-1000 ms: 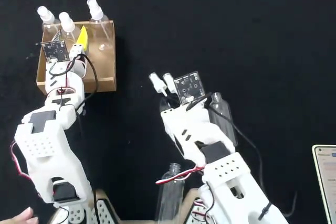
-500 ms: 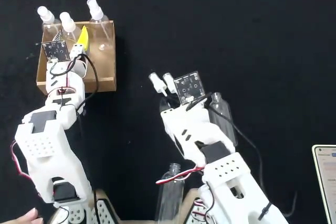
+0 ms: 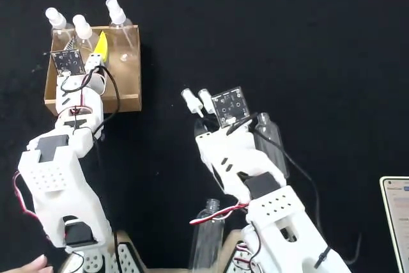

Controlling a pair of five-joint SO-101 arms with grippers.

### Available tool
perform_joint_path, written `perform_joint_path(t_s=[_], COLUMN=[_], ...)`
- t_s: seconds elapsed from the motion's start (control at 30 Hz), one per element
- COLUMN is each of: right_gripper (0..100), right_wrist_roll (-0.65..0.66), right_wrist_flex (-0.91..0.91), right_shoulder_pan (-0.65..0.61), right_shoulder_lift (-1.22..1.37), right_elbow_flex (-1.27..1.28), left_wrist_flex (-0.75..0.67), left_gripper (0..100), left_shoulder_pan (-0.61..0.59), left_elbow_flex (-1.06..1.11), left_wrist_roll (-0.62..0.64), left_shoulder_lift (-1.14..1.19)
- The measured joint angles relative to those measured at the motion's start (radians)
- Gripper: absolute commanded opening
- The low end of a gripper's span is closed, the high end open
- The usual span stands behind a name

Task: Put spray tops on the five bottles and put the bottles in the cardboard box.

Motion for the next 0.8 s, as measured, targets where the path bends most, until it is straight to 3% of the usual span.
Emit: perform_joint_path(t_s=[0.17, 0.33, 0.8], right_gripper=[3.4, 3.4, 3.4], right_wrist_roll=[0.000, 0.000, 0.000], right_wrist_flex=[0.000, 0.000, 0.000], right_shoulder_pan=[0.000, 0.000, 0.000], right_shoulder_lift=[0.000, 0.000, 0.000], right_elbow_flex=[0.000, 0.000, 0.000], left_wrist_flex=[0.000, -0.003, 0.000], left_gripper=[19, 30, 27], left_shoulder_pan=[0.000, -0.002, -0.006], left_elbow_flex=[0.000, -0.008, -0.041], left_wrist_roll=[0.000, 0.002, 0.000], left_shoulder_lift=[0.000, 0.052, 0.107])
